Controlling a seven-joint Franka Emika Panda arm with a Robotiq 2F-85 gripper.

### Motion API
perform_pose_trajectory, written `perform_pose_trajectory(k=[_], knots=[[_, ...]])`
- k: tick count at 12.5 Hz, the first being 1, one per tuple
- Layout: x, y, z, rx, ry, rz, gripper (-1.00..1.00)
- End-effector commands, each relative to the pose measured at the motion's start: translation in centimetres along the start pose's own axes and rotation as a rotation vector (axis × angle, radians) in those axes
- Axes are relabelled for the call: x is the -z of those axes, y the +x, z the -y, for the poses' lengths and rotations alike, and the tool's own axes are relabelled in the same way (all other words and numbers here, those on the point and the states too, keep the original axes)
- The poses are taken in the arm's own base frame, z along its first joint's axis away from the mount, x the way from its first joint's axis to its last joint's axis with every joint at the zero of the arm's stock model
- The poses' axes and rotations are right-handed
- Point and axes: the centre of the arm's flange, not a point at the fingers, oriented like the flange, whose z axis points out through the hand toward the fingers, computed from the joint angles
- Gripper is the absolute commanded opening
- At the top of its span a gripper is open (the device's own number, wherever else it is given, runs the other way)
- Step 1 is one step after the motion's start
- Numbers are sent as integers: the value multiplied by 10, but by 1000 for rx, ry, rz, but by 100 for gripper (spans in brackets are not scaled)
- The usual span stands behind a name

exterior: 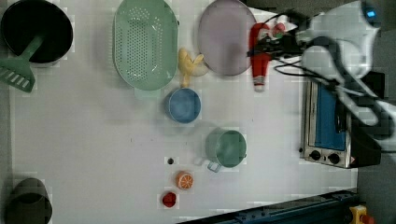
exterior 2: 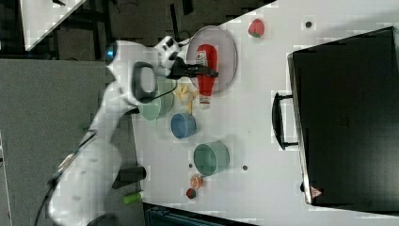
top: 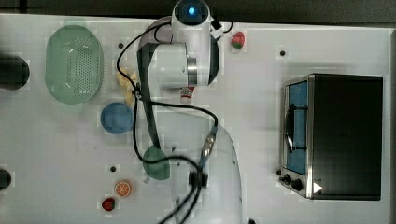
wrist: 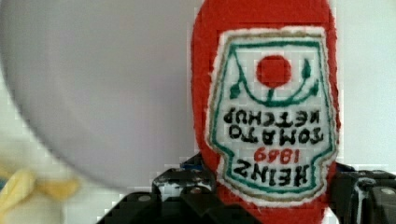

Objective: Pick ketchup from plate and place it on table.

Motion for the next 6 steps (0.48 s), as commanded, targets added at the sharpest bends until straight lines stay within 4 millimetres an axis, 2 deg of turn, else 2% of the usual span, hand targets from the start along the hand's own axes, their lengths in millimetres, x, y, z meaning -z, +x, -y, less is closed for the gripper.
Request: perform_pose_trajectory(k=[1,4,6], knots=[[151,-16,-38,-59,57,-109,27],[187,-51,-77,-114,53,-102,27],[195,-77,-98,-146,46,-93,27]])
